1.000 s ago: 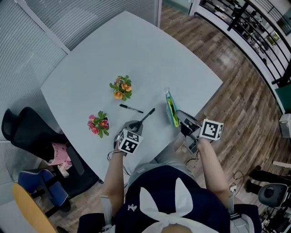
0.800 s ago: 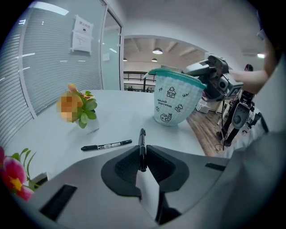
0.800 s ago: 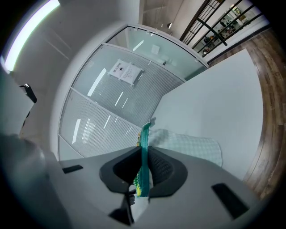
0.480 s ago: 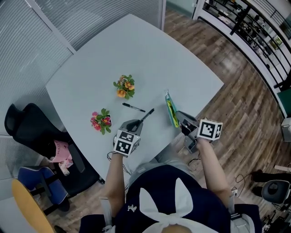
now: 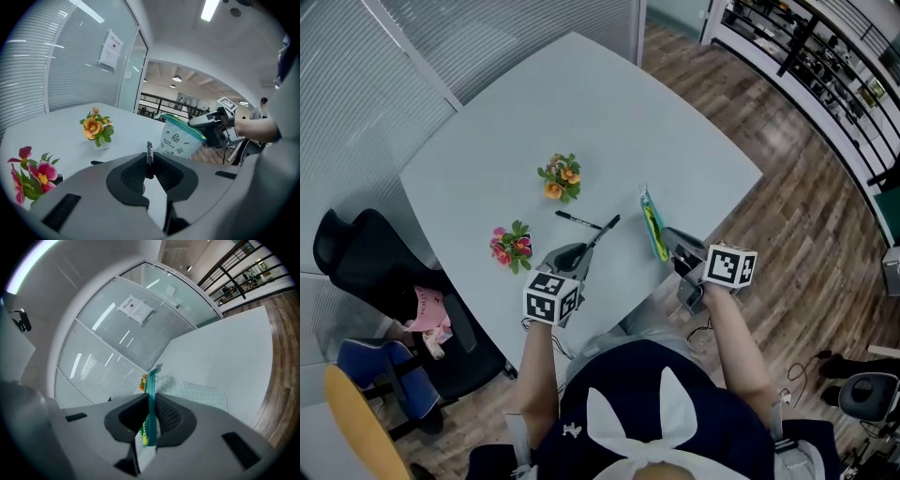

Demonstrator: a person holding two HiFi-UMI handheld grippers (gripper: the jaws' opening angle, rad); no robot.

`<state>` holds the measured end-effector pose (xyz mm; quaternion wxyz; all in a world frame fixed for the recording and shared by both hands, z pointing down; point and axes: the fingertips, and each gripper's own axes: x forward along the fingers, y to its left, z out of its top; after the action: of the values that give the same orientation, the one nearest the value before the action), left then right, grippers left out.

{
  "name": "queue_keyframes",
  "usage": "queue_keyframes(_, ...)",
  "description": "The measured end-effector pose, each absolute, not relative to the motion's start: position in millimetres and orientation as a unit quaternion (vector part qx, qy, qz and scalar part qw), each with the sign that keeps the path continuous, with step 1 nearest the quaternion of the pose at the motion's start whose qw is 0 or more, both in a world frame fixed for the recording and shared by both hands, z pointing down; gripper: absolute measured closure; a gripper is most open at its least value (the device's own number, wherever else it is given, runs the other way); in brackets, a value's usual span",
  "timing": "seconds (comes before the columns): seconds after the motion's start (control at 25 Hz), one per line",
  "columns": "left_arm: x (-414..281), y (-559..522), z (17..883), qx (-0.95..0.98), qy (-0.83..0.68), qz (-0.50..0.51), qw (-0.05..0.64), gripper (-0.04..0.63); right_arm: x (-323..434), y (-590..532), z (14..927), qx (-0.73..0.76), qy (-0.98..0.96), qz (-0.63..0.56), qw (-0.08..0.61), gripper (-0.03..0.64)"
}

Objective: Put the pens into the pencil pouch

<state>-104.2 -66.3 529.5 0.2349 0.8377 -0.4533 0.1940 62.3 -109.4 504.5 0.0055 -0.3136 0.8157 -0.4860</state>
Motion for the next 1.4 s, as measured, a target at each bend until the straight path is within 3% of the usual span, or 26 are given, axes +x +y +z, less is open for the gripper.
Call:
queue_keyframes(1.2,-72.0,-43.4,400.8,0.892,-0.403,0.119,0.17,0.54,62.3,-111.1,503.3,-0.332,0.817,-0.472,-0.006,0.568)
queue_keyframes(1.4,-56.9,-35.5,409.1,0.895,-0.383,0.17,0.149,0.54,63.6,-112.5,503.9,-0.336,0.815,-0.471,-0.006,0.568)
